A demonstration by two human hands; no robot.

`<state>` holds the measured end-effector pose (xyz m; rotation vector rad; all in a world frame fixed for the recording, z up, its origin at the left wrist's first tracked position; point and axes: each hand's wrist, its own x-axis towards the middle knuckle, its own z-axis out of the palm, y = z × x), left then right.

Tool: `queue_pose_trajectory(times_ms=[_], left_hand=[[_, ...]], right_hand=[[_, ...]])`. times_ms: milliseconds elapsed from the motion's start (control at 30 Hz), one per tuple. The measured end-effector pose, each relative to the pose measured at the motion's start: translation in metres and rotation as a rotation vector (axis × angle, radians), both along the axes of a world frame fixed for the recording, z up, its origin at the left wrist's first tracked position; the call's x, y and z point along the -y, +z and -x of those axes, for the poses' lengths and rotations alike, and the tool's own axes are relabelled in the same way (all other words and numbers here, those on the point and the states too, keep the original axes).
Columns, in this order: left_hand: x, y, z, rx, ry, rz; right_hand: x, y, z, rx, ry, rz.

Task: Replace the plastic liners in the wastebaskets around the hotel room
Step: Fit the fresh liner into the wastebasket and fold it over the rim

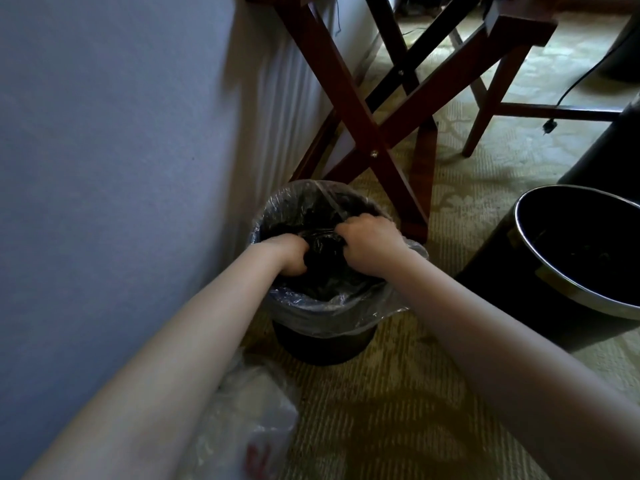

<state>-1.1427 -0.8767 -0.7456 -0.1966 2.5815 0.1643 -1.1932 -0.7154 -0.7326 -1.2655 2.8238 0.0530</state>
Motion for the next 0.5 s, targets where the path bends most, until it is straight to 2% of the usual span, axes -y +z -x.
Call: queue_pose_trajectory(times_ms=[100,133,200,233,300,400,500], left_hand=[[-0.003,0.012,0.002,-0.409,-0.044,-0.038],[-0.004,0.018,0.004,-0.563,-0.071,0.002],[-0.001,0.023,0.012,-0.793,-0.080,0.104],[0.002,0.022,0.017,-0.821,-0.059,0.146],[0.008,0.020,0.025,-0.725,0.021,0.102],[0.017,0.013,0.031,-0.598,0.131,-0.079],[0.028,0.009,0.031,-0.539,0.203,0.024]], right_hand=[[-0.002,0.004,0.002,-0.223,-0.082,0.424],[-0.004,0.005,0.005,-0.249,-0.158,0.487],[-0.008,0.009,0.014,-0.130,-0.316,0.435],[-0.008,0.010,0.019,-0.031,-0.361,0.373],[-0.005,0.008,0.028,0.131,-0.378,0.278],[0.006,0.000,0.039,0.186,-0.283,0.152],[0.004,-0.001,0.048,0.254,-0.348,0.179]])
